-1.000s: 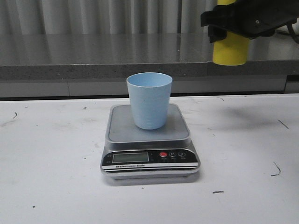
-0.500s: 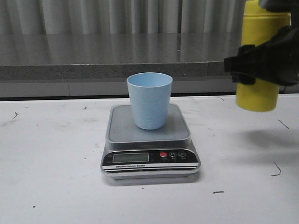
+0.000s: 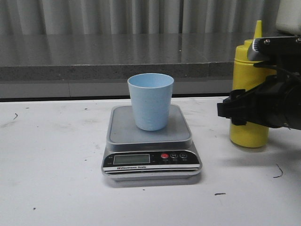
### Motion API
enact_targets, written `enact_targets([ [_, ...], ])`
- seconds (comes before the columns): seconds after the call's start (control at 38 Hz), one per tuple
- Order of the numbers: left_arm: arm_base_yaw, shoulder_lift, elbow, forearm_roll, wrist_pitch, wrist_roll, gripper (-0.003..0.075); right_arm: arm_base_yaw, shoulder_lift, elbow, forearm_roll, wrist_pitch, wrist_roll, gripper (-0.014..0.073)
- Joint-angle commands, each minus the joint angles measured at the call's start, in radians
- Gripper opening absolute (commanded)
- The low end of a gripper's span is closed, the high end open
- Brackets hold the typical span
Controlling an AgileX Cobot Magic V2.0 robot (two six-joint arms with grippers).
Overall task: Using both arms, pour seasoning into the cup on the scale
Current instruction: 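Turn the bottle upright and lower it back onto the table, then open the right gripper to release the bottle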
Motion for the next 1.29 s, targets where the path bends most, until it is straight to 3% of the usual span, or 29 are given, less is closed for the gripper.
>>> enact_targets([
  [0.0, 0.002, 0.015, -0.026, -0.007, -0.075, -0.008, -0.002, -0.001, -0.034, -0.011, -0.027, -0.139, 0.016, 0.005],
  [0.21, 0.002, 0.015, -0.026, -0.007, -0.075, -0.008, -0.002, -0.001, -0.033, 0.013, -0.028, -0.148, 0.03, 0.0059],
  [0.5, 0.002, 0.015, -0.026, -0.007, -0.075, -0.008, -0.002, -0.001, -0.033, 0.013, -0.031, -0.157, 0.03, 0.0426],
  [0.58, 0.002, 0.015, -0.026, -0.007, -0.075, -0.008, -0.002, -0.001, -0.033, 0.013, -0.031, -0.157, 0.03, 0.0479],
  [0.82, 0.002, 0.015, -0.026, -0.007, -0.075, -0.008, -0.002, -0.001, -0.033, 0.013, -0.031, -0.157, 0.03, 0.0485],
  [0.97, 0.002, 0.015, -0.026, -0.007, -0.075, -0.008, -0.002, -0.001, -0.033, 0.013, -0.031, -0.145, 0.029, 0.061],
  [1.26, 0.002, 0.015, -0.026, -0.007, -0.075, -0.008, -0.002, -0.001, -0.033, 0.013, -0.031, -0.142, 0.029, 0.0601],
])
